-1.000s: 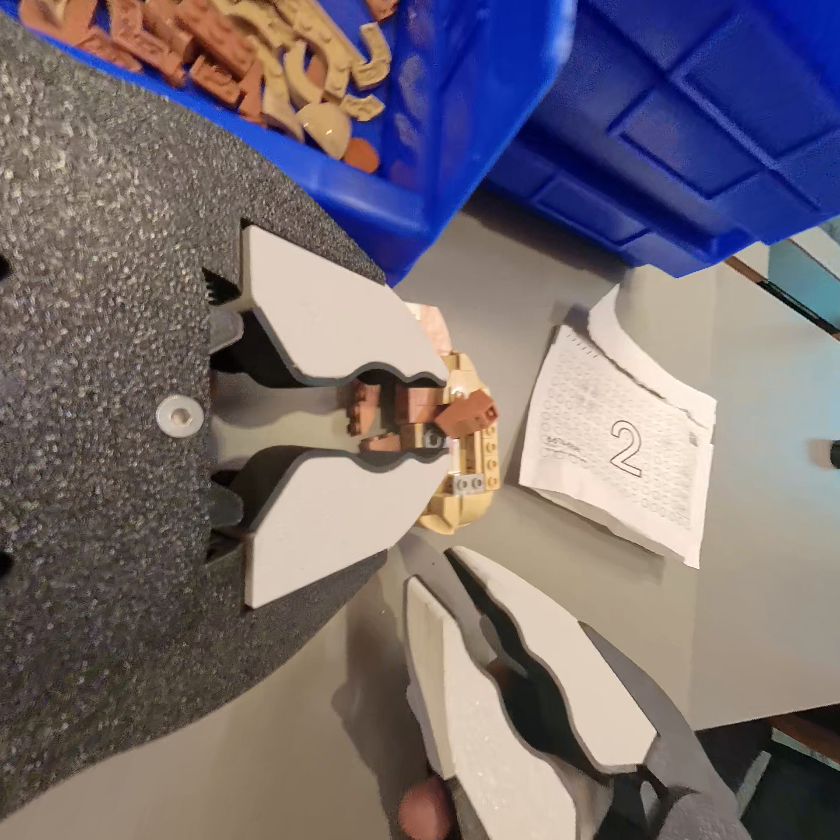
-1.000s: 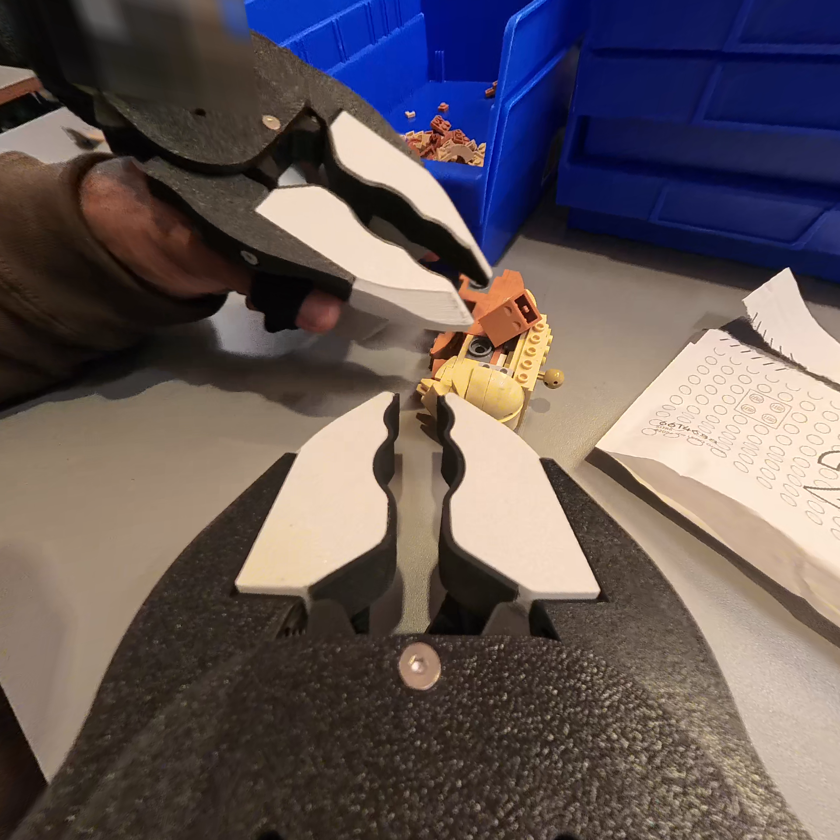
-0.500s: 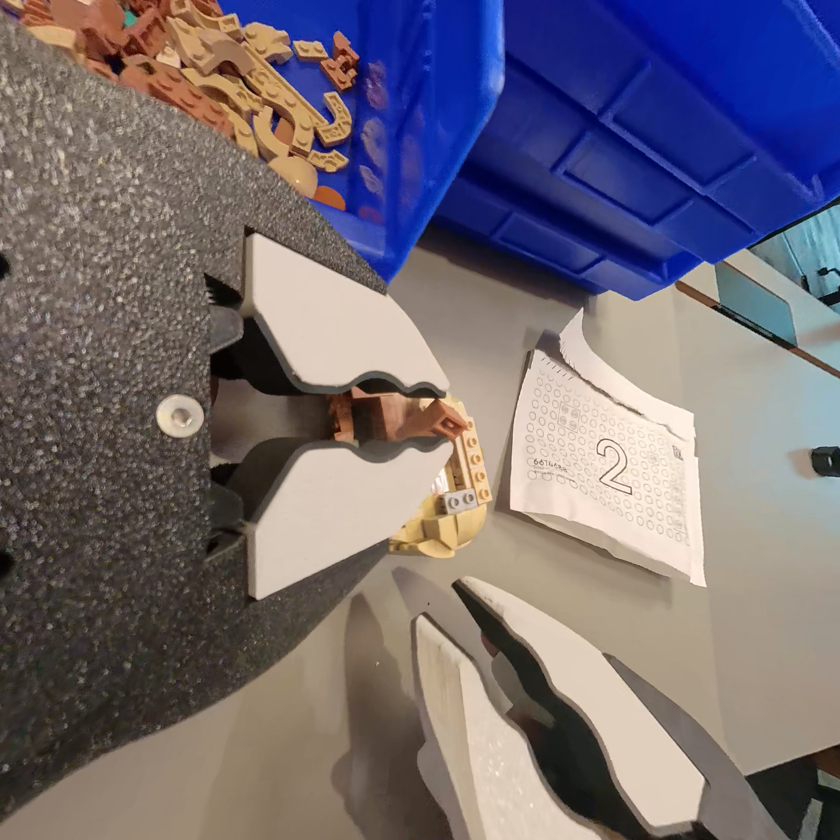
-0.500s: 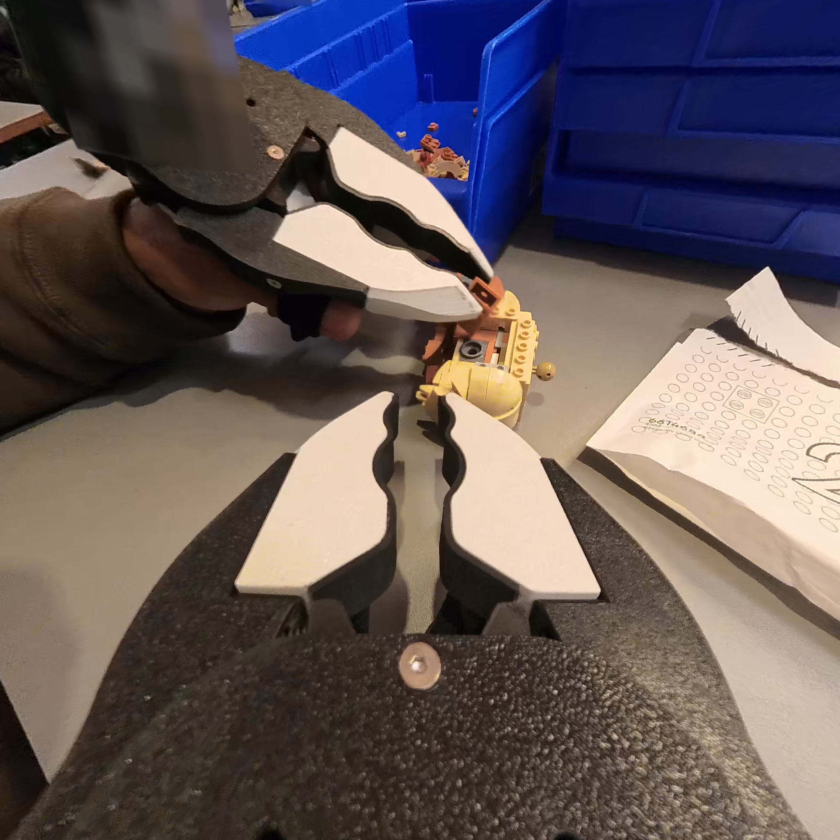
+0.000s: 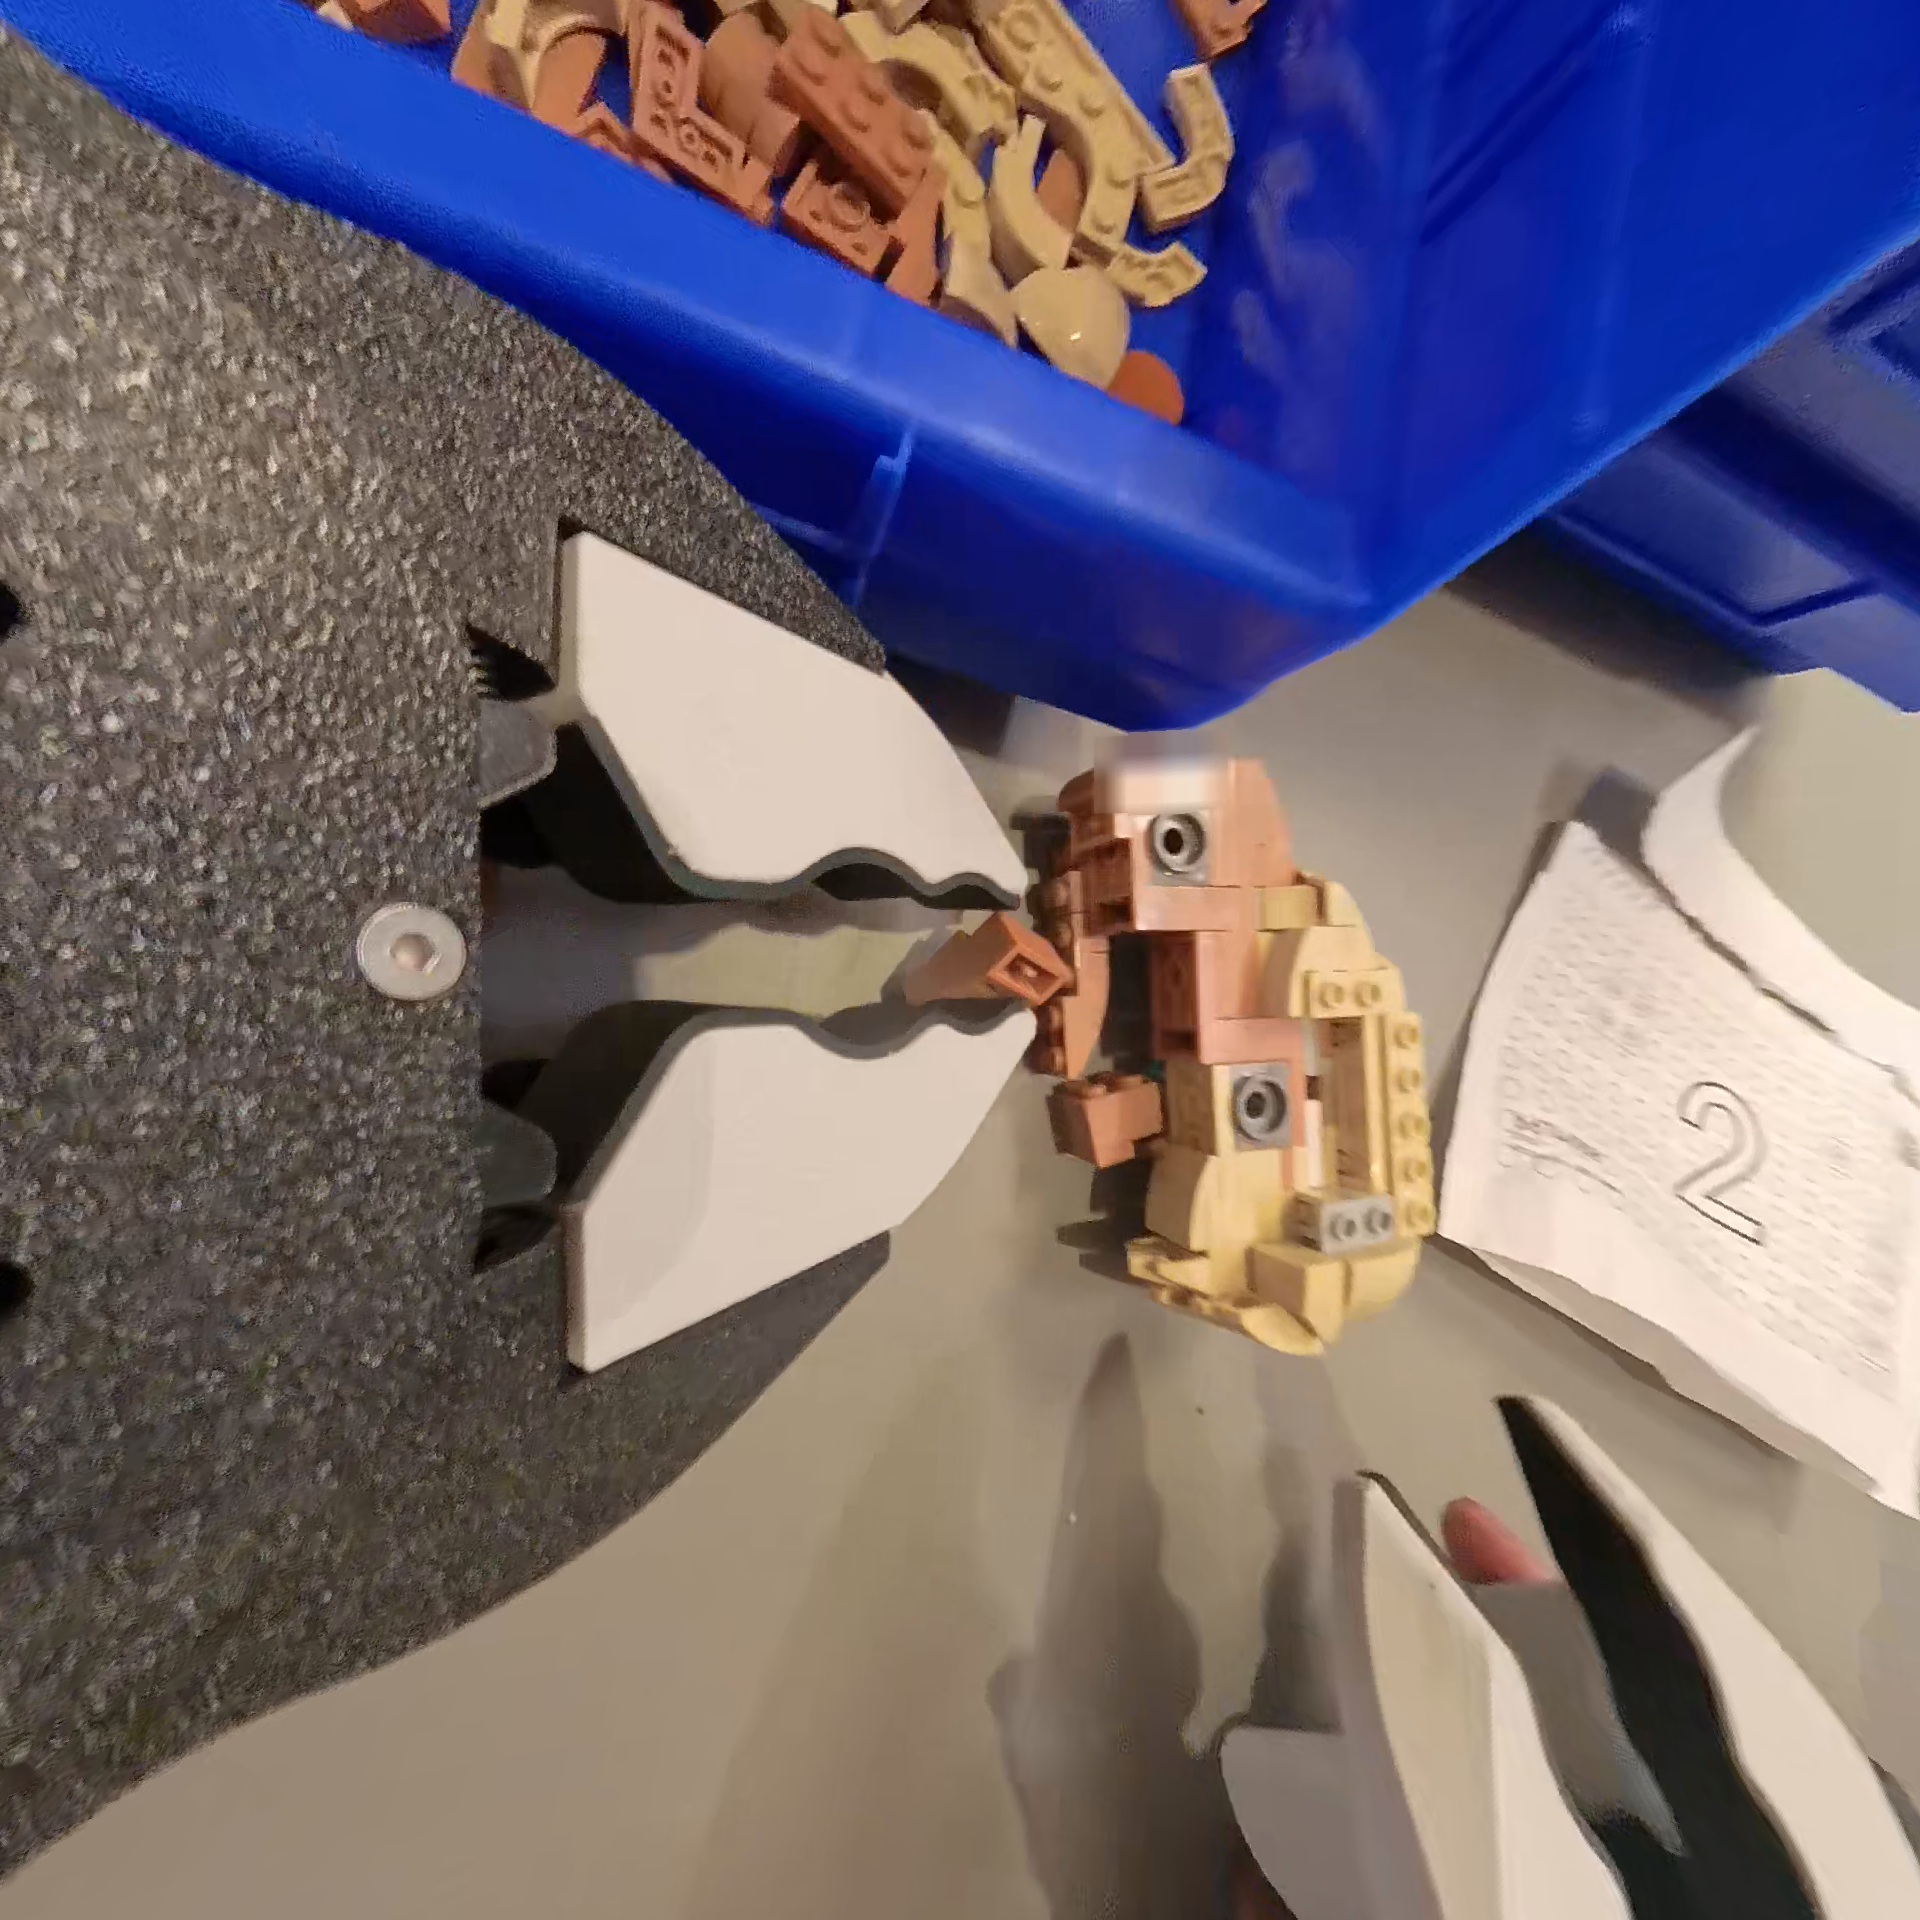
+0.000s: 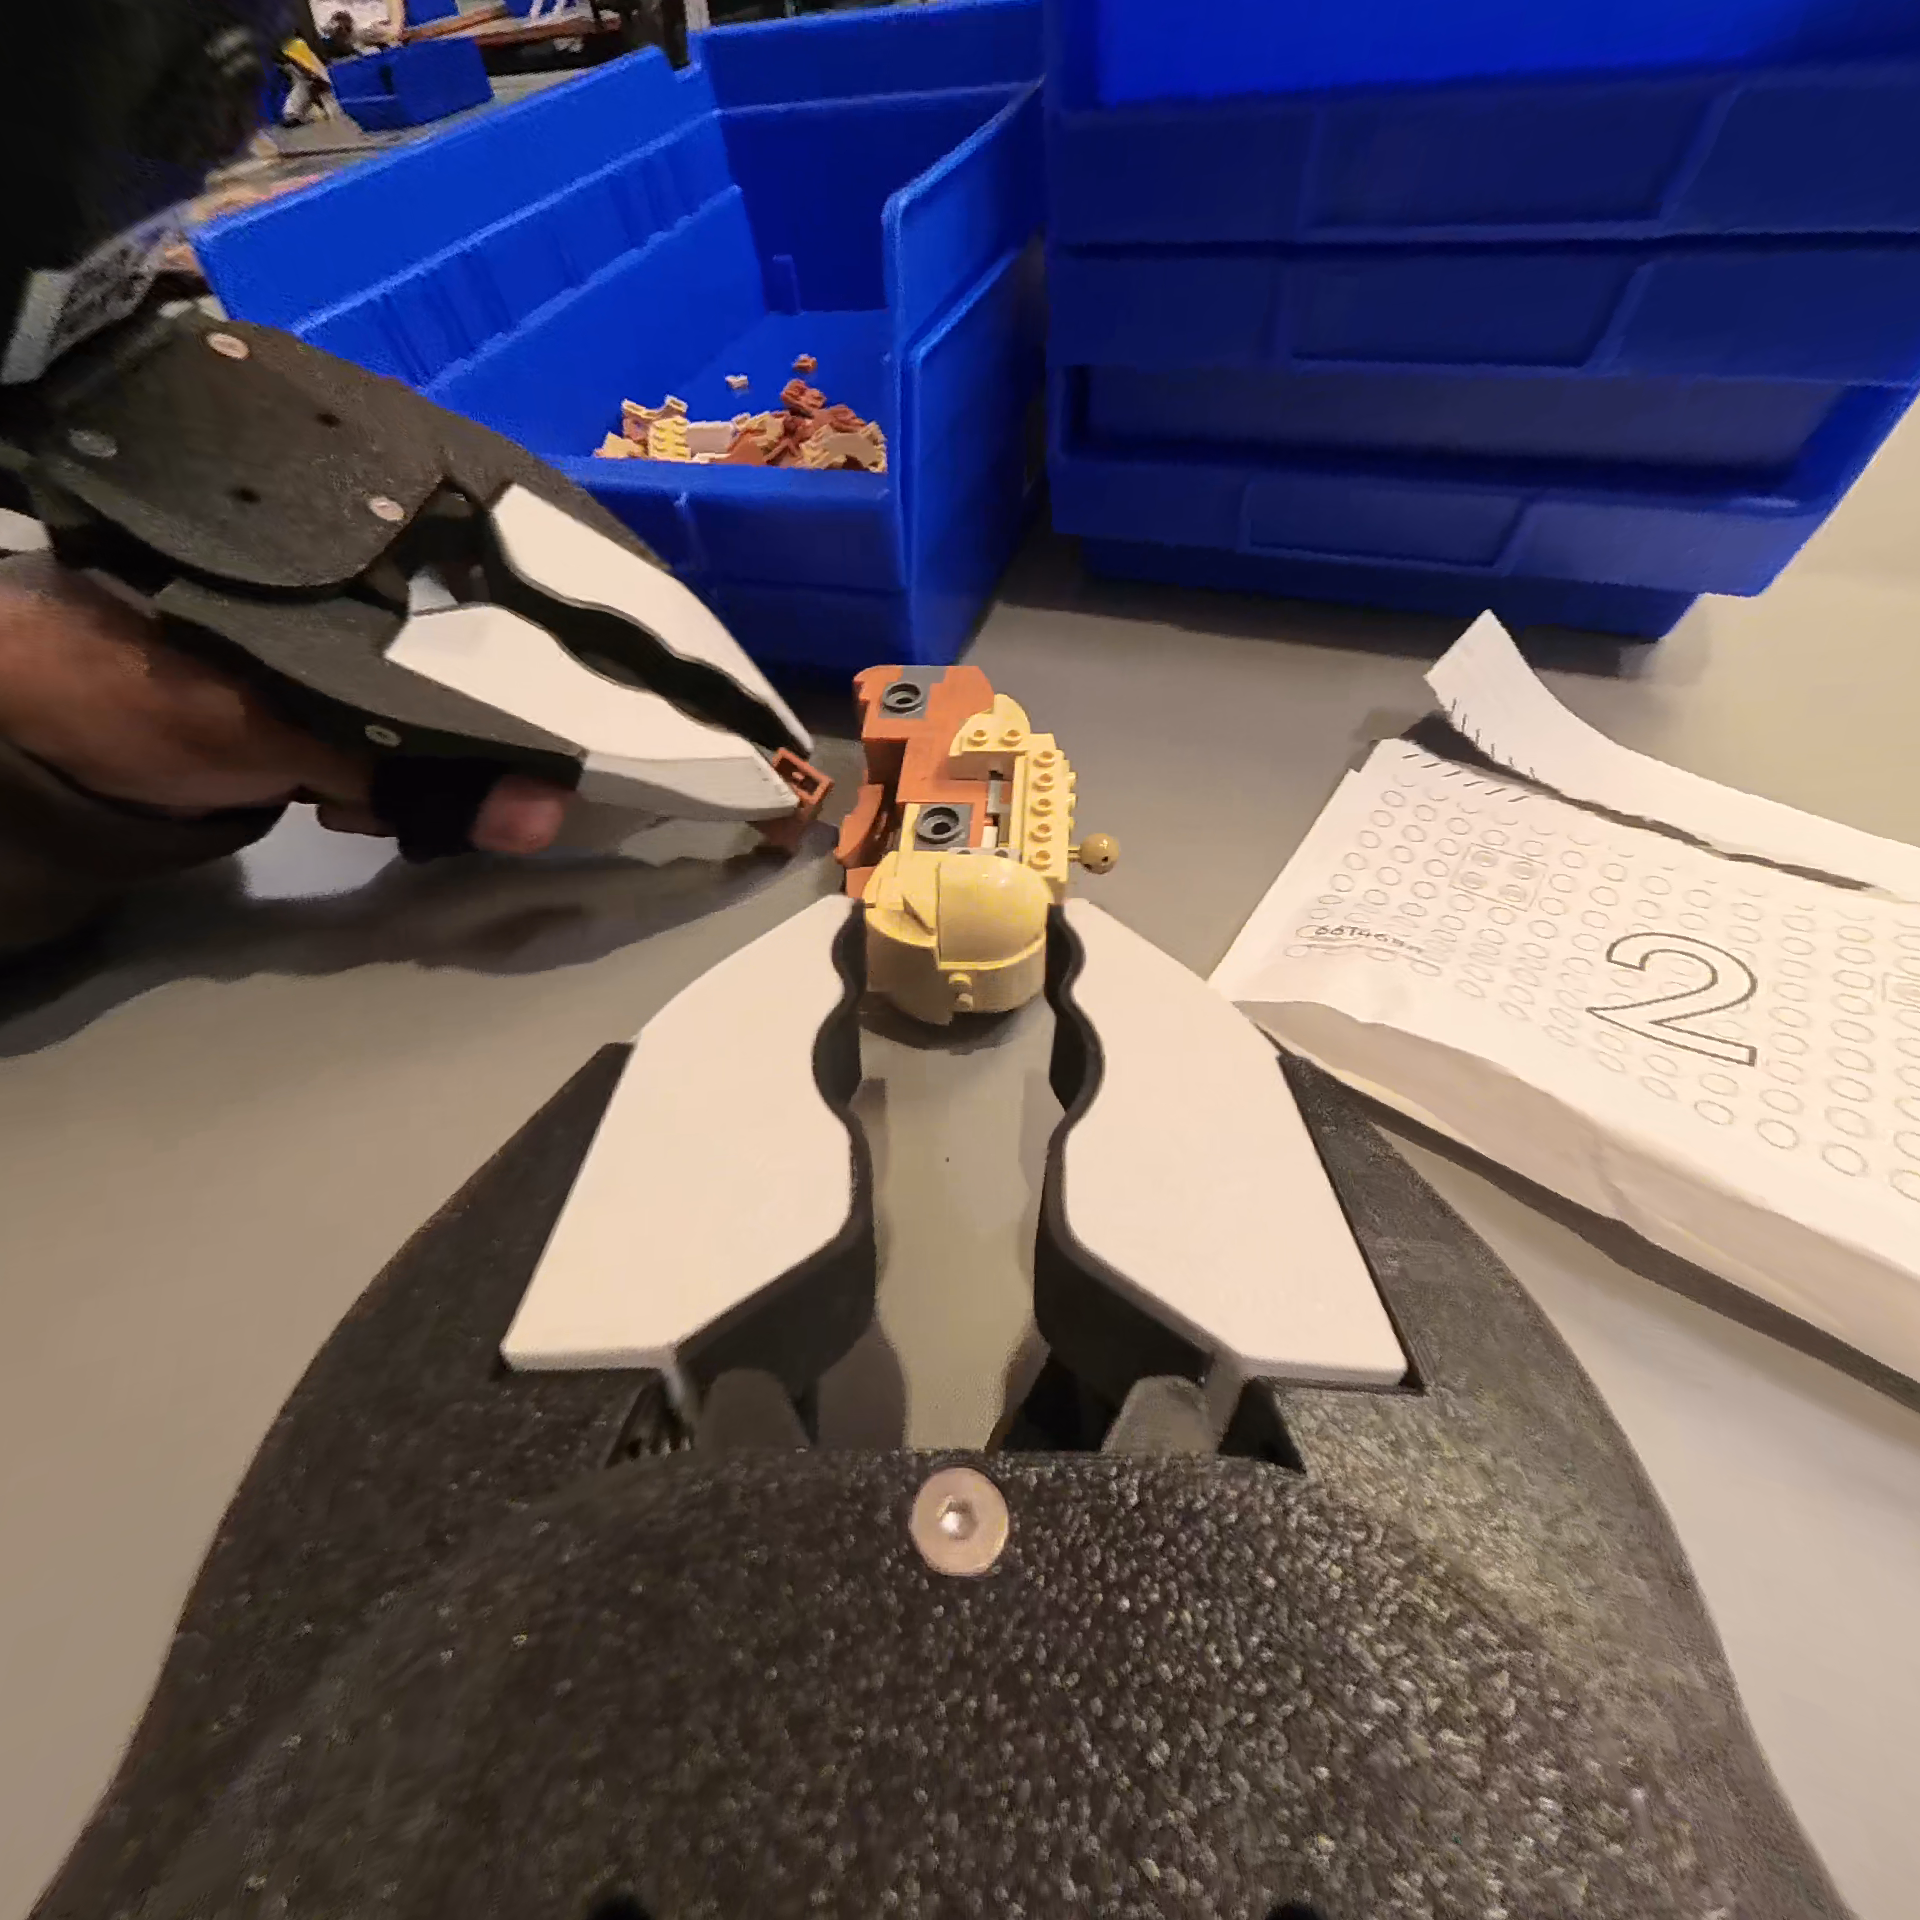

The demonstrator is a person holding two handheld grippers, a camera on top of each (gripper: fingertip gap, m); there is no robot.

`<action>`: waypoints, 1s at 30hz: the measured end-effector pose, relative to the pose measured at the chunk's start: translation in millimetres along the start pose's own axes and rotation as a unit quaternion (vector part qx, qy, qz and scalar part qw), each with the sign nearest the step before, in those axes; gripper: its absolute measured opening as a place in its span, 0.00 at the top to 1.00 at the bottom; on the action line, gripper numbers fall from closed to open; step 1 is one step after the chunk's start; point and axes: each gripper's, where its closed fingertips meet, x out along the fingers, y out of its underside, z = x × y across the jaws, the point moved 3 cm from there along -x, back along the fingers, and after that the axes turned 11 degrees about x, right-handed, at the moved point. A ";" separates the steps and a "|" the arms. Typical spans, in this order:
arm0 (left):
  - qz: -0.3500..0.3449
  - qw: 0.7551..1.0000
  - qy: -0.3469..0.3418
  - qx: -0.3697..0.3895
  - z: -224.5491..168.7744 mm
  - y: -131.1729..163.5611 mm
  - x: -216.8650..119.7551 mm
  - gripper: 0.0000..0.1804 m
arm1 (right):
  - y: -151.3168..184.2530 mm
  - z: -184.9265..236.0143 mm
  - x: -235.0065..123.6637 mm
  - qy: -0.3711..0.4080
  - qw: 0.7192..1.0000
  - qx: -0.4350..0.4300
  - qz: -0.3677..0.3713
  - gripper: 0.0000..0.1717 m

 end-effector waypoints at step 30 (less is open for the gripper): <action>-0.032 0.999 0.006 0.016 -12.5 22.6 -31.7 0.85 | 26.5 17.0 28.4 -0.011 0.984 -0.119 0.132 0.74</action>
